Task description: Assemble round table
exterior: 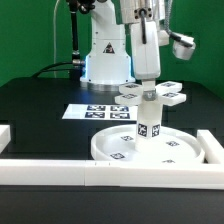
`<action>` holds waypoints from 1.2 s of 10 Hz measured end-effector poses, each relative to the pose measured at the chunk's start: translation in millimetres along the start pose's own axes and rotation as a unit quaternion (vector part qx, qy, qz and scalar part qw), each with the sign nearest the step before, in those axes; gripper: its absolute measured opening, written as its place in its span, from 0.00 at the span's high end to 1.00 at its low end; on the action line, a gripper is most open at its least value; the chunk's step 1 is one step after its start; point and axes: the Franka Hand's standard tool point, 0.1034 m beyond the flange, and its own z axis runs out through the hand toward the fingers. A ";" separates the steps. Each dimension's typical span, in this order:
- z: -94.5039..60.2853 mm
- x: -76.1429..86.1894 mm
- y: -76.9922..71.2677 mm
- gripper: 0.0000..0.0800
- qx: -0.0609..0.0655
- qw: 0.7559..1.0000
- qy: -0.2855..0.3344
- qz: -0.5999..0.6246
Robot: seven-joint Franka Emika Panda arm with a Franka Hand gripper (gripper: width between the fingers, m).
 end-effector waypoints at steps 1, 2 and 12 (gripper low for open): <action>-0.1 0.8 -0.1 0.44 0.000 1.000 0.000 0.019; -0.1 0.9 0.1 0.44 -0.001 0.999 -0.003 0.034; -31.3 -6.3 -2.3 0.19 0.014 0.999 -0.036 -0.025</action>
Offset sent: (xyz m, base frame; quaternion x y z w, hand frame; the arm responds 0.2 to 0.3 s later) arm 0.0000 0.0000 0.0000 0.0000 0.0000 0.0650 0.9979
